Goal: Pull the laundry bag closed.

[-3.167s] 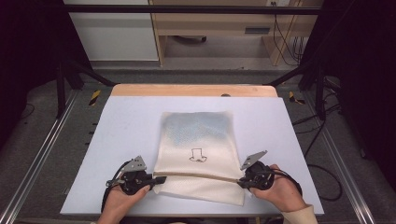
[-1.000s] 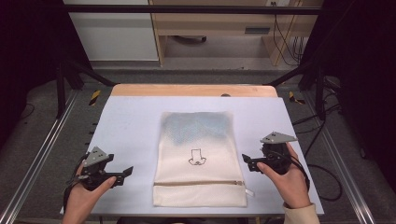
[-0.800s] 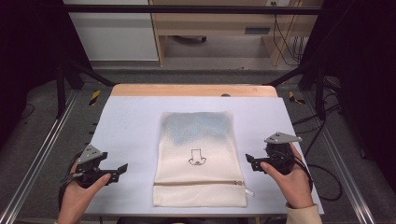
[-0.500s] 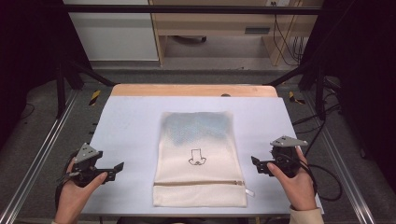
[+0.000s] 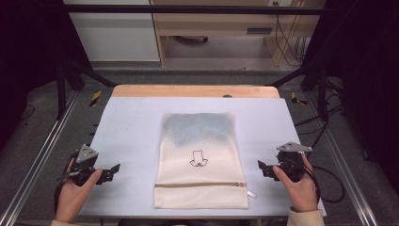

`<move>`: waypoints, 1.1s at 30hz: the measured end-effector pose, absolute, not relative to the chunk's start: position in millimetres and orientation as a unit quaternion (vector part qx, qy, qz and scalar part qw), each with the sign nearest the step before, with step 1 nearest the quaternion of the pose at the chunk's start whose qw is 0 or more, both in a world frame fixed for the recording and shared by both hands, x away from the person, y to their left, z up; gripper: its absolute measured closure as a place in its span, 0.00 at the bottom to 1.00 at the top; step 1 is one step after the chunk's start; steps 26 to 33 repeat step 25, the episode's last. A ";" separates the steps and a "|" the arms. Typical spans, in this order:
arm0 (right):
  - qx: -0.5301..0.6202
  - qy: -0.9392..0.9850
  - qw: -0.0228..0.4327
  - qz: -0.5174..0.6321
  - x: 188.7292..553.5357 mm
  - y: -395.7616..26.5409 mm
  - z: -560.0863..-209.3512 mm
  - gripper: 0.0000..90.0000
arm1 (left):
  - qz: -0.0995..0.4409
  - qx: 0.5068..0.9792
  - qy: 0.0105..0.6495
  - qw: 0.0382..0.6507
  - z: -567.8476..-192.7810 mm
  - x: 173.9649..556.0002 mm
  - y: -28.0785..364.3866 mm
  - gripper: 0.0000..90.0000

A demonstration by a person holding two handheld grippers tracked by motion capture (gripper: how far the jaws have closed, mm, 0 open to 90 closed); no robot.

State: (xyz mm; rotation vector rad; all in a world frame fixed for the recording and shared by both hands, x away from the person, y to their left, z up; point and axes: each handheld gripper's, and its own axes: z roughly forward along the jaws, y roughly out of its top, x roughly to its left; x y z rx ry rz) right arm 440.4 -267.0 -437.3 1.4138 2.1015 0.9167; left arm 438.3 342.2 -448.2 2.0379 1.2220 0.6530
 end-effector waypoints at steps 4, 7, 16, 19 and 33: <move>0.516 0.760 0.213 0.332 440.6 -269.4 -447.5 0.08 | 0.250 0.785 0.469 0.319 -451.6 439.5 346.5 0.06; 0.516 0.761 0.218 0.326 438.5 -271.3 -452.6 0.08 | 0.255 0.792 0.460 0.308 -454.4 438.0 346.5 0.06; 0.526 0.758 0.207 0.325 427.7 -277.5 -463.0 0.08 | 0.265 0.807 0.441 0.290 -458.8 437.6 336.5 0.06; 0.530 0.755 0.202 0.330 423.6 -280.5 -465.3 0.07 | 0.262 0.807 0.441 0.293 -458.7 437.5 336.3 0.06; 0.529 0.754 0.200 0.335 425.6 -279.0 -464.4 0.08 | 0.260 0.806 0.438 0.303 -458.2 438.1 328.7 0.06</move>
